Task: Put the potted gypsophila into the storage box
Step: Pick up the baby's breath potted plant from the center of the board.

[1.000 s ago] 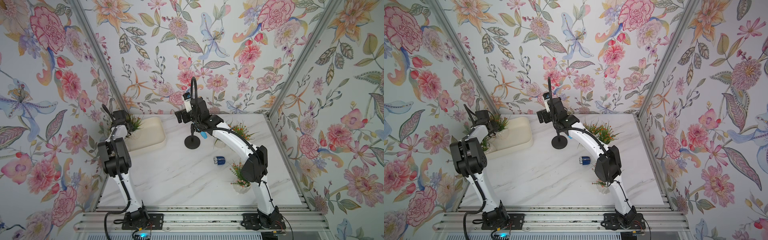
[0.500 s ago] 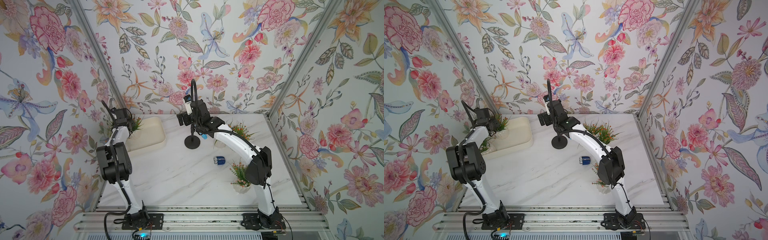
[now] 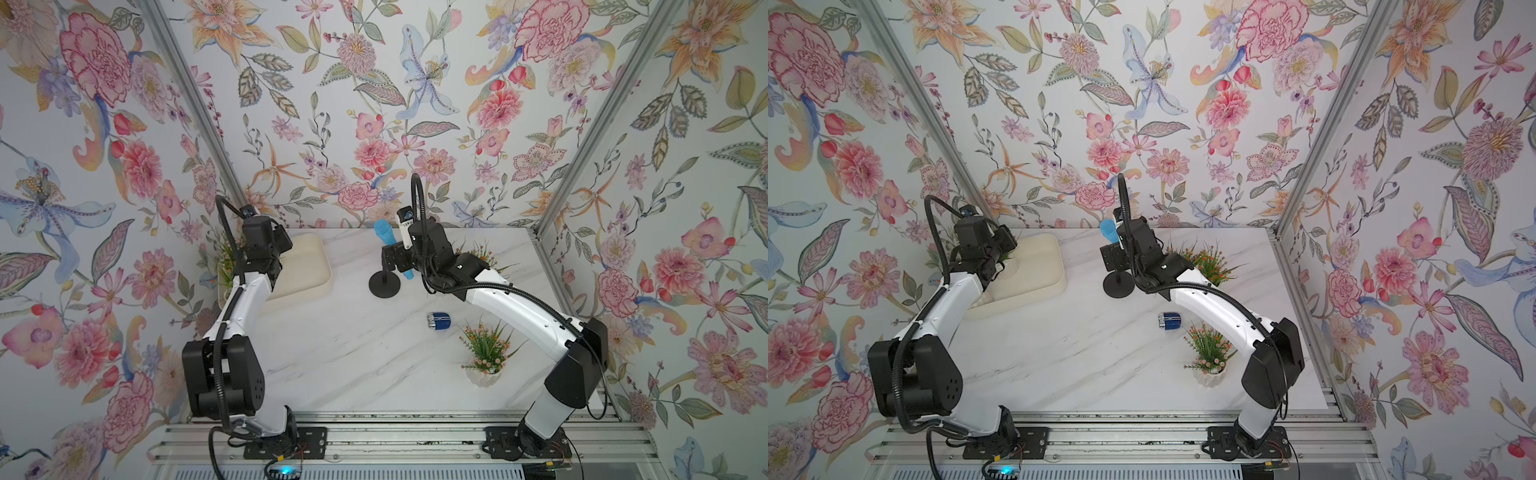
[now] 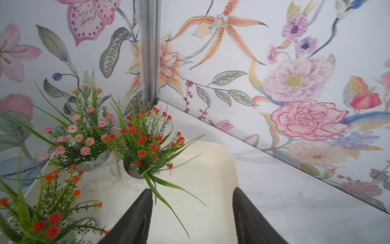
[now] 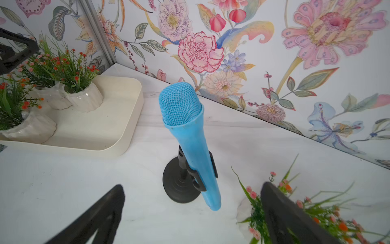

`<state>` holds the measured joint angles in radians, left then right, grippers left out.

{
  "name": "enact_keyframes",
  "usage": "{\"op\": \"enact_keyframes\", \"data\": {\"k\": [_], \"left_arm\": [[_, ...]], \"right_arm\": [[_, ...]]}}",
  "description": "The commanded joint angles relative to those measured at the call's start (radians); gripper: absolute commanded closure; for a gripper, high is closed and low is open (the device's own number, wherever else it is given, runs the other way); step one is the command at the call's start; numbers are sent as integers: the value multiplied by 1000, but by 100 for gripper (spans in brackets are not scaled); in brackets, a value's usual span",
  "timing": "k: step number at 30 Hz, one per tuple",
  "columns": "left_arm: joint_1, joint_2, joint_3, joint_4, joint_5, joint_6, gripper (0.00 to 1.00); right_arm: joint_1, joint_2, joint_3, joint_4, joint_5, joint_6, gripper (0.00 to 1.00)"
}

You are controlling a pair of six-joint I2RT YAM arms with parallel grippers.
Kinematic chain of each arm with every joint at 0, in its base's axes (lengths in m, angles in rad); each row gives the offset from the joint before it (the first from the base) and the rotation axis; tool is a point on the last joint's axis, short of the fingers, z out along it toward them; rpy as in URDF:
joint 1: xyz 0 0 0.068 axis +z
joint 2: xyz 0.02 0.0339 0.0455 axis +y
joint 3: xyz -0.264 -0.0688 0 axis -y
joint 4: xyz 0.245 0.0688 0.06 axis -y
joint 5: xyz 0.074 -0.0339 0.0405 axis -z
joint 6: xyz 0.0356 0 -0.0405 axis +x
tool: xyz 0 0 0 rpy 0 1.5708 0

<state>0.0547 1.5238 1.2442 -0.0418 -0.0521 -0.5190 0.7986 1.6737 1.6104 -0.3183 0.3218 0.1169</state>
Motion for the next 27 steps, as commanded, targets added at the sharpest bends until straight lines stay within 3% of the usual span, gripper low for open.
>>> {"op": "enact_keyframes", "data": {"k": [1, 8, 16, 21, 27], "left_arm": [[-59, -64, -64, 11, 24, 4, 37], [-262, -176, -198, 1, 20, -30, 38], [-597, -241, -299, 22, -16, -119, 38], [-807, -153, -285, 55, -13, -175, 38], [-1011, 34, -181, 59, 51, -184, 39]], "right_arm": [[-6, -103, -84, 1, 73, 51, 0], [-68, -320, -286, -56, 73, 151, 0], [-233, -591, -498, -217, 42, 292, 0], [-336, -750, -606, -346, 32, 420, 0], [-463, -913, -733, -440, -78, 536, 0]]}}
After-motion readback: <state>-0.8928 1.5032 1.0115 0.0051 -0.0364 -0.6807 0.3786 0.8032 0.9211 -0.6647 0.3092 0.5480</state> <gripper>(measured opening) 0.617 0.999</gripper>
